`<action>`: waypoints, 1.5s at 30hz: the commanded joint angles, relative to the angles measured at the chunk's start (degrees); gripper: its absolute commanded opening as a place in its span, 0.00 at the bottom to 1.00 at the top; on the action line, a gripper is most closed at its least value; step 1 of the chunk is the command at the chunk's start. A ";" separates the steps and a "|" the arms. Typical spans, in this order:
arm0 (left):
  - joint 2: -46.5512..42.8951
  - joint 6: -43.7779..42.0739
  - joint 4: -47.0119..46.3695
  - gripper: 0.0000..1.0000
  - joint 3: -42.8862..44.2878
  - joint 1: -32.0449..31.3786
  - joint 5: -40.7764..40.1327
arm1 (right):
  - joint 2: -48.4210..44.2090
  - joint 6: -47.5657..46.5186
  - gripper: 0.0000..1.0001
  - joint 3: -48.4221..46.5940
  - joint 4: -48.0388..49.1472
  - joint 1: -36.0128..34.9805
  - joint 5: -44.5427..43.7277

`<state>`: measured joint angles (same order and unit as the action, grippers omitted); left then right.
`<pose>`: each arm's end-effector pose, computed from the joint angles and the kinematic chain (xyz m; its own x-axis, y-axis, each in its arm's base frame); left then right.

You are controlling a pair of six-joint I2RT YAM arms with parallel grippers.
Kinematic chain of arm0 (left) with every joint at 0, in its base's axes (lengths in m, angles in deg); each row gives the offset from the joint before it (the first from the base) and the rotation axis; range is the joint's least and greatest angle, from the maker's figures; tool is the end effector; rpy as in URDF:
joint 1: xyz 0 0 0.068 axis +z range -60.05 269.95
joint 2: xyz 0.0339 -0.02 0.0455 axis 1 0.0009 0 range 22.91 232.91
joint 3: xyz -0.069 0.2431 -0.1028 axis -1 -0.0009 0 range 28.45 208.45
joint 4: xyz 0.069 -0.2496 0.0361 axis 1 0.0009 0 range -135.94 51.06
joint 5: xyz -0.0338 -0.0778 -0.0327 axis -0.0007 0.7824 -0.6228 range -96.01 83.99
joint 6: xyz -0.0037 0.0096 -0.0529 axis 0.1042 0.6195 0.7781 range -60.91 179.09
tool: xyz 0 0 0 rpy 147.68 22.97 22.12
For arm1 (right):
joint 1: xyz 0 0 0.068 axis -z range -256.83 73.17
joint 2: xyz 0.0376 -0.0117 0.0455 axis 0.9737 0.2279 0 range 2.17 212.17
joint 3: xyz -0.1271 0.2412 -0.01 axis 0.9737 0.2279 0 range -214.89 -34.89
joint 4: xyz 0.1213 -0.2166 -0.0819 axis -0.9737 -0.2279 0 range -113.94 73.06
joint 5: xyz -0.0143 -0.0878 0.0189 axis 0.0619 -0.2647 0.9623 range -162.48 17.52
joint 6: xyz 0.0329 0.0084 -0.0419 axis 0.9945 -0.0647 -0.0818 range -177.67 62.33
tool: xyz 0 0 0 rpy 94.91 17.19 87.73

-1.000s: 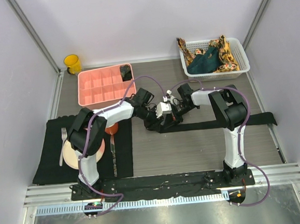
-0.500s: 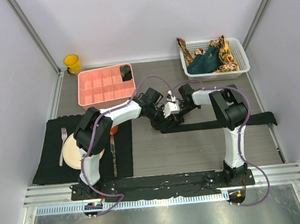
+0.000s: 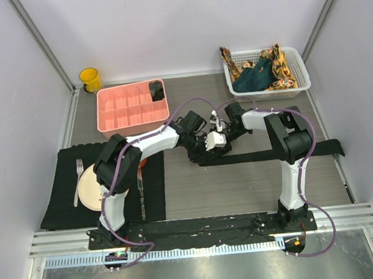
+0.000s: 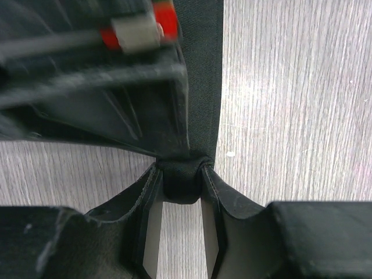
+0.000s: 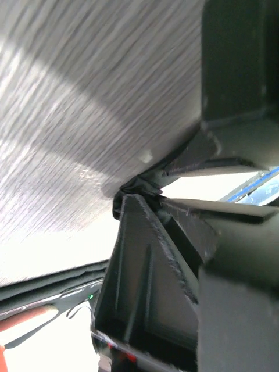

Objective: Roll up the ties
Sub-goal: Roll the tie at the center of the board.

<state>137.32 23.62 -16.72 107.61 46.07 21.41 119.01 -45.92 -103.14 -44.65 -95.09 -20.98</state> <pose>0.2838 -0.2955 0.1662 -0.0897 0.8008 -0.5922 0.9950 0.0461 -0.0884 0.3417 0.1421 0.1116 -0.9789 -0.1894 -0.0771 -0.1754 0.5838 0.7927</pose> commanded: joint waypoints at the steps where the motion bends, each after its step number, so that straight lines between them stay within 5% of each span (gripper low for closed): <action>1: 3.36 -1.63 4.54 0.34 -0.49 -0.16 -2.55 | -4.51 2.83 0.31 1.44 0.19 0.68 2.63; 14: 3.27 -2.07 4.01 0.38 -0.84 -0.16 -1.93 | -1.44 12.42 0.37 2.86 10.48 -0.37 5.19; 21: 3.63 -1.89 4.19 0.40 -0.76 -0.07 -1.76 | 0.93 7.16 0.24 1.45 6.09 -0.46 3.78; 26: 3.54 -1.54 3.84 0.43 -1.11 0.11 -0.79 | 2.96 3.82 0.01 -0.13 3.19 -0.37 1.67; 28: 2.75 -1.10 3.57 0.49 -1.46 0.81 0.35 | 3.31 1.36 0.01 -0.39 1.26 -0.11 -0.61; 36: -2.78 5.84 -7.31 0.70 -6.46 5.38 9.93 | 3.93 -4.19 0.01 0.92 -1.92 1.47 -5.36; 45: -5.25 14.27 -23.05 0.73 -15.87 6.00 15.29 | 2.17 -5.86 0.01 3.03 1.16 1.39 -10.10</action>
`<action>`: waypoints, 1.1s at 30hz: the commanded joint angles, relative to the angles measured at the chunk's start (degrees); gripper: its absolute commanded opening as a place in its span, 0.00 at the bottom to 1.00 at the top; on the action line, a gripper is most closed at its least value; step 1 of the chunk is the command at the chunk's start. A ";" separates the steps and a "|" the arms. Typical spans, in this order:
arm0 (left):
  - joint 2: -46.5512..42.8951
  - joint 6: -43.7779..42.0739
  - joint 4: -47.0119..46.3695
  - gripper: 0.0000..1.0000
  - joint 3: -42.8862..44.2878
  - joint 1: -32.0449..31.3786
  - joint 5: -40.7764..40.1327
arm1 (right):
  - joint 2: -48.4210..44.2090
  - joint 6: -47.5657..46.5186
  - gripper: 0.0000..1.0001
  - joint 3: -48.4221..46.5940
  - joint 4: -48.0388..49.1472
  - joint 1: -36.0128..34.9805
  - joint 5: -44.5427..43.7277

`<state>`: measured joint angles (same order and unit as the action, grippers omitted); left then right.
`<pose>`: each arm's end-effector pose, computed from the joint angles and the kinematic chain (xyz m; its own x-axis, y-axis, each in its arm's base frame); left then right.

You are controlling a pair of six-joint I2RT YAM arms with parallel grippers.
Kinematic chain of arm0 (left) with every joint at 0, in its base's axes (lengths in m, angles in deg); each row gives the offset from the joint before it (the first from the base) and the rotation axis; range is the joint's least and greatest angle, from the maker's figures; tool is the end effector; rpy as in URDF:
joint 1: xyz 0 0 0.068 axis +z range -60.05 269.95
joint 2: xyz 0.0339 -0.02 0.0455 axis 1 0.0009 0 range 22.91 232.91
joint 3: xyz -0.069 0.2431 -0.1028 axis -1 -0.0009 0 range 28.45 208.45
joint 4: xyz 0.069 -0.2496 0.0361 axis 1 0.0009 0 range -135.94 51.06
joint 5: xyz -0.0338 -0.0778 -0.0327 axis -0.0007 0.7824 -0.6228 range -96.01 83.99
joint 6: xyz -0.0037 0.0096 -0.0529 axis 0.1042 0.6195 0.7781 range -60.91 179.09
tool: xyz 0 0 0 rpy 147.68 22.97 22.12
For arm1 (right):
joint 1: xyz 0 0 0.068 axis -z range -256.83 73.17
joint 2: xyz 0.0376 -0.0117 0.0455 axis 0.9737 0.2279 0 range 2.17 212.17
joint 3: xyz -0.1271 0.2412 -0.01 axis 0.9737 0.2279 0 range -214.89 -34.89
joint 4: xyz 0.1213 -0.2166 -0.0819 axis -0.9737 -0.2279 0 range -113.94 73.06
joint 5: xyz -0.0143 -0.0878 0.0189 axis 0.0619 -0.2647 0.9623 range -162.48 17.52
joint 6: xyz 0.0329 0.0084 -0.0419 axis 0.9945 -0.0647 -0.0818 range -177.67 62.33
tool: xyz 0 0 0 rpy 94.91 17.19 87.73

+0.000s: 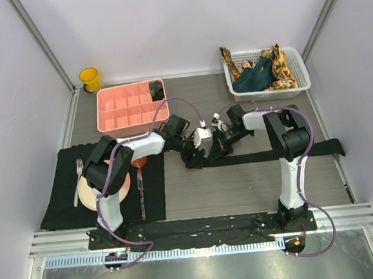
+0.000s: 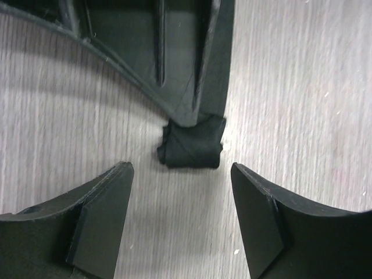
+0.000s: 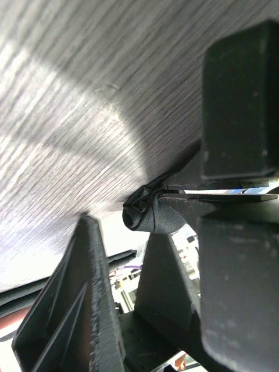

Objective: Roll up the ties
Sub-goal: Roll the tie at the center of the board.

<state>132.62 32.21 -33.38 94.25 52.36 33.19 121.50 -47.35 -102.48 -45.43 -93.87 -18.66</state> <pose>0.2901 -0.2516 0.1507 -0.2504 0.6349 -0.7309 0.9670 0.1279 -0.2202 0.3399 0.1342 0.0949 -0.9814 -0.1902 -0.0245 -0.1303 0.5674 0.8130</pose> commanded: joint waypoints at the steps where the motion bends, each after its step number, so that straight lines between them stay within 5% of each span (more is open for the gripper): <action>1: -0.29 6.65 -7.62 0.73 -2.95 -0.30 3.95 | -0.93 -4.26 0.01 3.25 3.25 0.16 -12.77; 7: 1.91 11.05 -11.94 0.70 -4.45 -0.56 2.99 | -1.20 -3.91 0.01 4.13 6.86 0.08 -12.52; 17: 1.56 5.88 -9.13 0.38 -5.94 -2.23 -3.42 | -3.57 -3.56 0.01 5.01 11.44 -0.01 -7.77; 23: -0.02 2.45 -6.49 0.24 -7.79 -3.20 -7.47 | -5.33 -1.46 0.25 3.00 7.85 0.25 -5.05; 28: -0.11 1.91 -5.70 0.22 -7.97 -4.34 -10.81 | -8.93 3.29 0.41 3.96 4.59 0.34 -1.89; 33: -0.29 2.35 -5.61 0.22 -7.88 -5.04 -12.48 | -8.06 9.09 0.46 6.33 6.95 0.25 -0.03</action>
<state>131.14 36.11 -45.38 88.64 48.19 26.72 115.01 -43.11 -98.02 -39.64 -93.82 -19.21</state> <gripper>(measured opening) 0.294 0.452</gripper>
